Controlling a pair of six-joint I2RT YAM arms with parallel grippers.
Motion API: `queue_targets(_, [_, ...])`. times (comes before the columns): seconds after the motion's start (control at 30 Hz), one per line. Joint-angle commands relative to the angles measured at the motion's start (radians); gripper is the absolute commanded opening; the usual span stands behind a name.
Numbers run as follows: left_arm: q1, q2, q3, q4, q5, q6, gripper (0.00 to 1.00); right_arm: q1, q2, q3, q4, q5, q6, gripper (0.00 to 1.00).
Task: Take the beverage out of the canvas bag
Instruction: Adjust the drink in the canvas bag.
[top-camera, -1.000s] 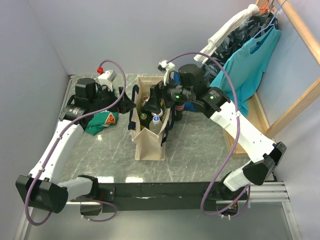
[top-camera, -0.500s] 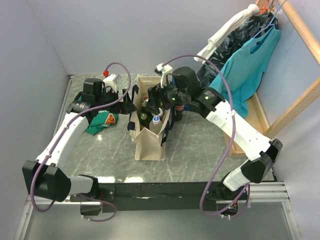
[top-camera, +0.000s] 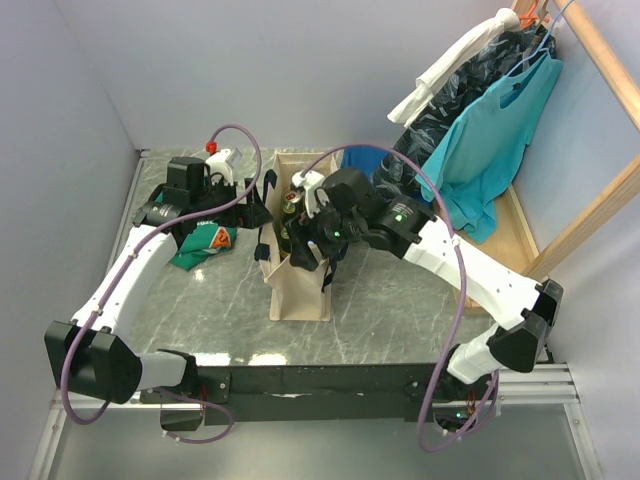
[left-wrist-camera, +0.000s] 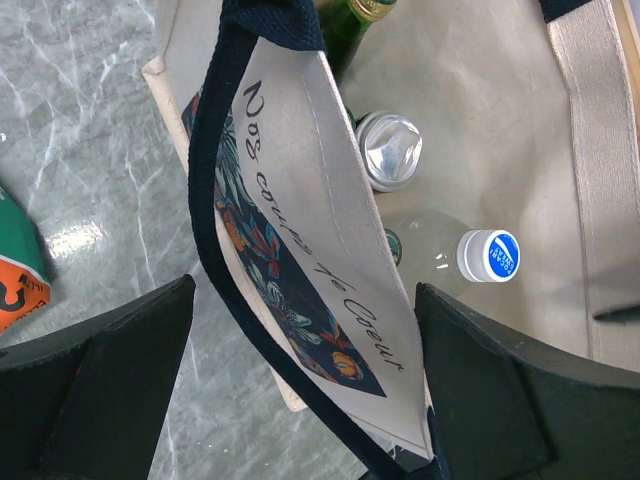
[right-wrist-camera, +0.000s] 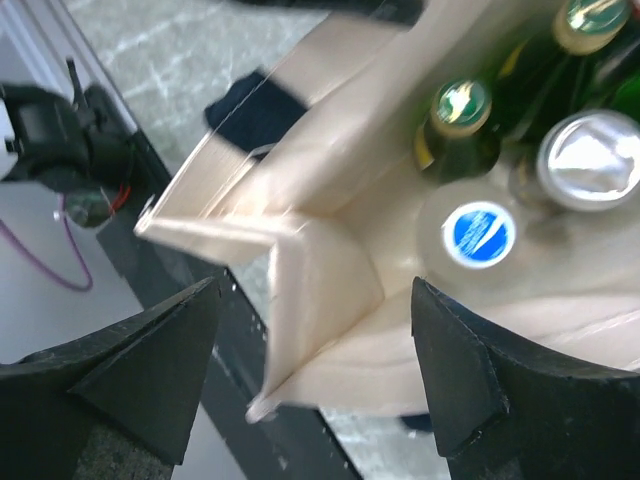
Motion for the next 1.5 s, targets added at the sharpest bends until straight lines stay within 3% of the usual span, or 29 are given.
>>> queue_targets(0.0, [0.004,-0.022,0.008,0.017,-0.024,-0.005,0.96,0.06,-0.067,0.008,-0.087,0.06,0.003,0.82])
queue_targets(0.17, [0.004,-0.024,0.008,0.018,-0.033,-0.009,0.96,0.089,-0.11,-0.023,-0.07,0.144,0.031,0.82])
queue_targets(0.47, [0.004,-0.03,0.01,0.023,-0.05,-0.011,0.97,0.075,-0.069,0.066,0.01,0.482,0.049,0.85])
queue_targets(0.63, [0.004,-0.047,0.002,0.046,-0.05,-0.018,0.97,0.063,0.093,0.216,-0.059,0.479,0.034,0.82])
queue_targets(0.8, [0.005,-0.038,0.01,0.04,-0.061,-0.017,0.97,0.054,0.185,0.265,-0.112,0.517,0.033,0.77])
queue_targets(1.47, [0.005,-0.019,0.01,0.04,-0.064,-0.02,0.97,0.045,0.118,0.137,-0.167,0.453,0.065,0.79])
